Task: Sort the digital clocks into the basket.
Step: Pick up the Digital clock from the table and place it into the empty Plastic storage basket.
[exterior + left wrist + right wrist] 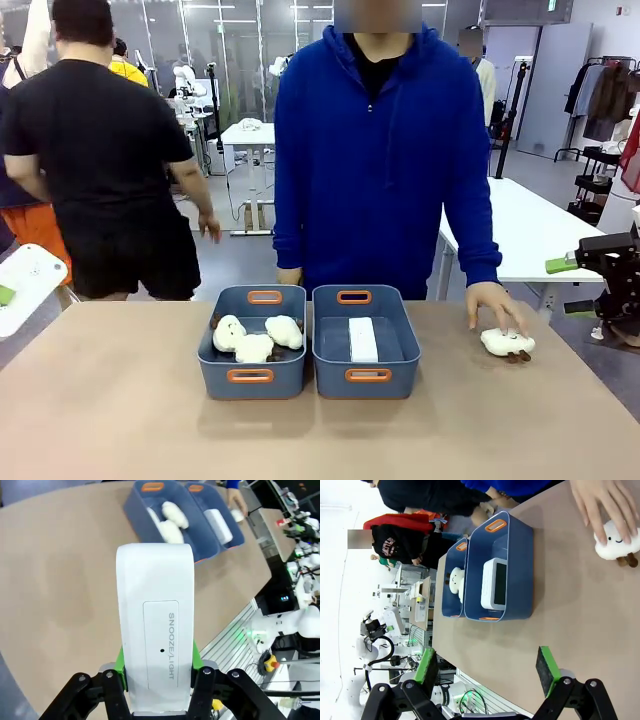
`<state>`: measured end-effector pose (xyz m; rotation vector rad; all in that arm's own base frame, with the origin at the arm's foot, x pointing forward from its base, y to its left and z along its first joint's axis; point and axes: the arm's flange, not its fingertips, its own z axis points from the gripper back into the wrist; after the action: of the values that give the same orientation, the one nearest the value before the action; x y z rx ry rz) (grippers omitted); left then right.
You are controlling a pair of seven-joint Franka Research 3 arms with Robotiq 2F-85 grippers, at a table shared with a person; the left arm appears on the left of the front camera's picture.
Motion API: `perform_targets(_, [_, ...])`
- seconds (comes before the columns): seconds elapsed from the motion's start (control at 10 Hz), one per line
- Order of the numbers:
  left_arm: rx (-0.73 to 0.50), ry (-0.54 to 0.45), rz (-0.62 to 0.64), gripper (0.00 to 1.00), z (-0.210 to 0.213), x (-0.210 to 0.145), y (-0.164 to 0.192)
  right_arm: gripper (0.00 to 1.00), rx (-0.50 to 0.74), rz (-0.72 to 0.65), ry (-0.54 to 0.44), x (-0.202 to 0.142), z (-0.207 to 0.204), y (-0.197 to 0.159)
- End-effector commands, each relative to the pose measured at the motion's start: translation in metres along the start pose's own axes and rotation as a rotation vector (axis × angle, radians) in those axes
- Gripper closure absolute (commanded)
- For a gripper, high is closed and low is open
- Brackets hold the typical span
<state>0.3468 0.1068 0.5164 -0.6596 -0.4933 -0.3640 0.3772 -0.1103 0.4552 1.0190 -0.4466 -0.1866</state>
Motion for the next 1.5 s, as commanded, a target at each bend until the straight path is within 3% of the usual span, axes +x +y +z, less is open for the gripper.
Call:
perform_targets(0.0, [-0.025,-0.048,-0.098,0.90,-0.022,0.000,-0.011,0.00,0.005,0.008,0.008,0.001,0.001,0.000])
perform_targets(0.2, [-0.067,-0.111,-0.172,0.90,-0.029,0.004,-0.030,0.00,0.005,0.008,0.008,0.001,0.001,0.000])
perform_targets(0.4, [-0.118,-0.125,-0.327,0.90,-0.057,0.018,-0.076,0.00,0.005,0.008,0.008,0.001,0.001,0.000])
perform_targets(0.6, [-0.141,-0.146,-0.422,0.90,-0.091,0.043,-0.105,0.00,0.005,0.008,0.008,0.001,0.001,0.000])
perform_targets(0.8, [-0.120,-0.128,-0.532,0.90,-0.155,0.067,-0.139,0.00,0.005,0.008,0.008,0.001,0.001,0.000])
perform_targets(1.2, [-0.056,-0.165,-0.473,0.90,-0.241,0.121,-0.198,0.00,0.005,0.008,0.008,0.001,0.001,0.000])
perform_targets(1.4, [-0.036,-0.166,-0.374,0.90,-0.256,0.128,-0.199,0.00,0.005,0.008,0.008,0.001,0.001,0.000])
